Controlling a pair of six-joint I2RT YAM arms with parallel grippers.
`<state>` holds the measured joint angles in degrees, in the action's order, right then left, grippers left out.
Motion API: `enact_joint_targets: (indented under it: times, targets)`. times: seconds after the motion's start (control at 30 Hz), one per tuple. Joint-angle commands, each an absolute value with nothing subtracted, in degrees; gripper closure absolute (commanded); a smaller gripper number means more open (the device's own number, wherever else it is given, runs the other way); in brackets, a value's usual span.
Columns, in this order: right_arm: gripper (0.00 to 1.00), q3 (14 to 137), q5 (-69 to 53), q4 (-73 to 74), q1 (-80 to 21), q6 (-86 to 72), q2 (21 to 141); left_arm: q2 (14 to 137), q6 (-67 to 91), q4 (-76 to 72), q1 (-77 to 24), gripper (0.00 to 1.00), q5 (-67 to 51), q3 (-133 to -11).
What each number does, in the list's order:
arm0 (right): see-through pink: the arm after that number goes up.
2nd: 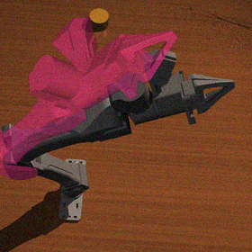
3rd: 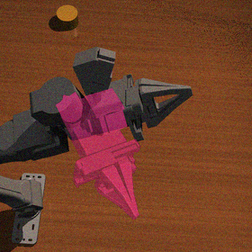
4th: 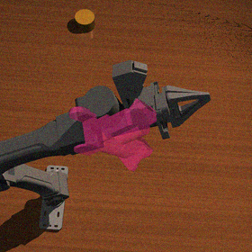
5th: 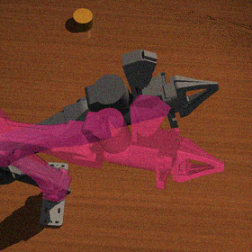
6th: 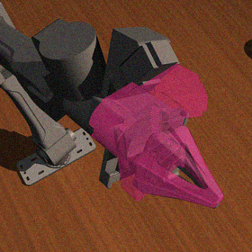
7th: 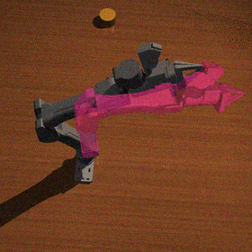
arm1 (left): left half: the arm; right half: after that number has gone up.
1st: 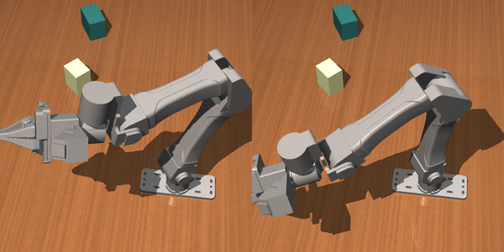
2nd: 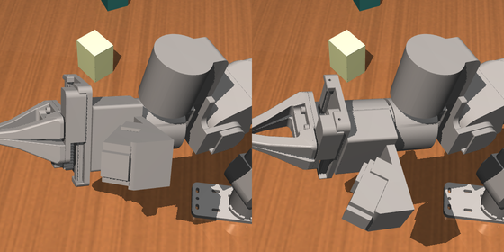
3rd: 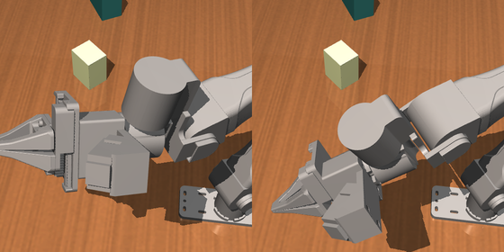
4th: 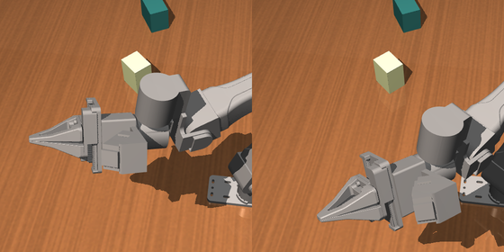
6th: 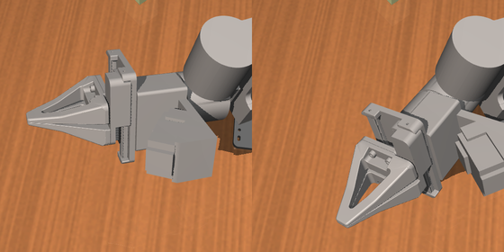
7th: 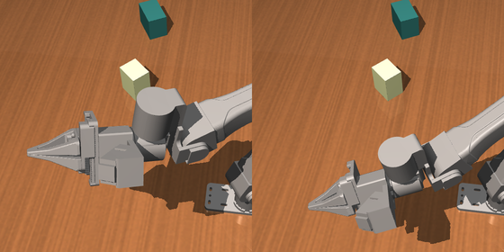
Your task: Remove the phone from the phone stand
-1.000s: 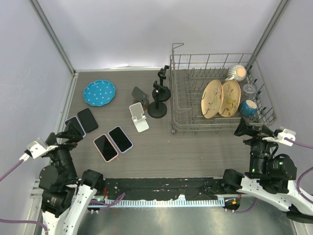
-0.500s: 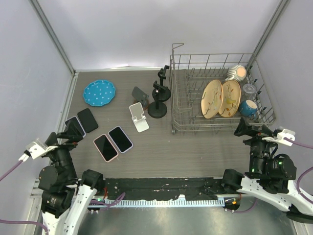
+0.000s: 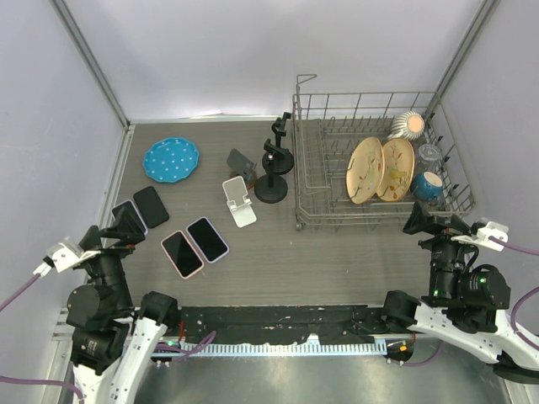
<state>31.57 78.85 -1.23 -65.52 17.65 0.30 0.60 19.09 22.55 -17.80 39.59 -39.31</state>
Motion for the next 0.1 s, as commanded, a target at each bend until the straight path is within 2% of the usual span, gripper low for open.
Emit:
enact_joint_targets:
  times: [0.0,0.07]
  targets:
    - [0.00,32.70,78.93,-1.76,-65.65,16.88,0.18,-2.64,18.37,20.57,-17.31,0.00,38.23,-39.99]
    - [0.00,32.70,78.84,-1.76,-65.65,16.70,0.09,-2.64,18.46,20.65,-17.23,0.00,37.97,-40.08]
